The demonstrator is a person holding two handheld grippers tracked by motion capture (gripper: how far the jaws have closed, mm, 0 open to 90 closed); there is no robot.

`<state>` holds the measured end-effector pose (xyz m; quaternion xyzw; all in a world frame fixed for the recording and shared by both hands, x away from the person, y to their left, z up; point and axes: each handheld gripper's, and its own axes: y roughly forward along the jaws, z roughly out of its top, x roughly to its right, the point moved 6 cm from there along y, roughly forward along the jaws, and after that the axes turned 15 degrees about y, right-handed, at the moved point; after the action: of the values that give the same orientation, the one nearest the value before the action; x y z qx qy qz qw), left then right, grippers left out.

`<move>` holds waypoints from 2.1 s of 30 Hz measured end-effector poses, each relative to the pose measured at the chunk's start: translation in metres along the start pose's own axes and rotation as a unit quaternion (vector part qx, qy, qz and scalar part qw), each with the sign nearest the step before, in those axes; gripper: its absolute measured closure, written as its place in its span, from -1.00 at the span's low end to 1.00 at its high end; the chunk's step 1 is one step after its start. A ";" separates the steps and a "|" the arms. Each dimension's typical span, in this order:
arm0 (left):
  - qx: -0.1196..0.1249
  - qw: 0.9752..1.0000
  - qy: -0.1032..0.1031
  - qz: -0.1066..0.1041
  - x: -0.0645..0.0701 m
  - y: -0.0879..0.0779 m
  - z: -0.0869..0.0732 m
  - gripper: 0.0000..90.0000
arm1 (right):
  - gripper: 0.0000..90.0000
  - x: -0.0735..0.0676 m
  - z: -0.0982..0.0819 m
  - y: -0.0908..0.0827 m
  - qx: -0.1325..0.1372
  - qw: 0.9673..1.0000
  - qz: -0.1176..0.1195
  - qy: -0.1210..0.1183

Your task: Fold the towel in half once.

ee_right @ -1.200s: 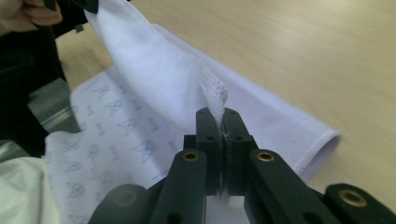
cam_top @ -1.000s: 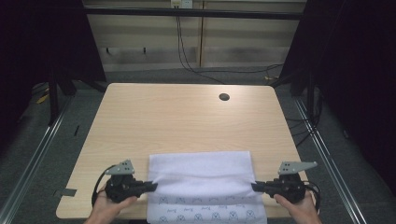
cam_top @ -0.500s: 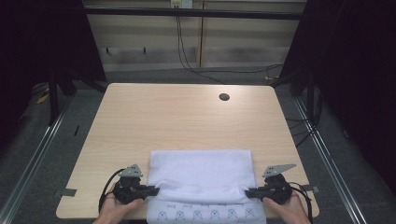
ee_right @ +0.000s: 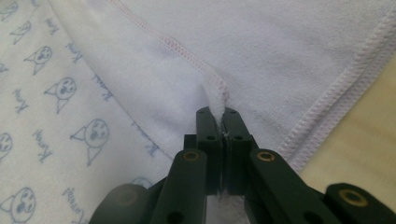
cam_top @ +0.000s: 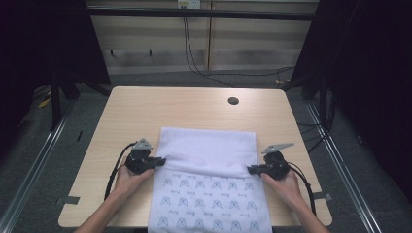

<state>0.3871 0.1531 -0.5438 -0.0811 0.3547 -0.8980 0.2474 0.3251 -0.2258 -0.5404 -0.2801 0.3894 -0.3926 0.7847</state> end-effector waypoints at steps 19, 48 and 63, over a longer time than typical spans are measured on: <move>0.016 0.996 -0.054 0.070 -0.094 0.049 0.035 0.95 | 0.95 0.038 0.101 0.054 0.020 0.996 -0.078 0.041; 0.222 0.975 0.013 0.001 -0.004 -0.148 0.108 0.94 | 0.96 -0.056 0.116 -0.135 0.222 0.968 0.052 -0.100; 0.138 0.989 0.018 -0.047 0.071 -0.128 0.010 0.94 | 0.95 -0.075 0.002 -0.112 0.131 0.982 0.089 -0.102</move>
<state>0.2795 0.1916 -0.4517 -0.0472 0.2277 -0.9503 0.2071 0.2527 -0.2226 -0.4267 -0.1779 0.2760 -0.3386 0.8818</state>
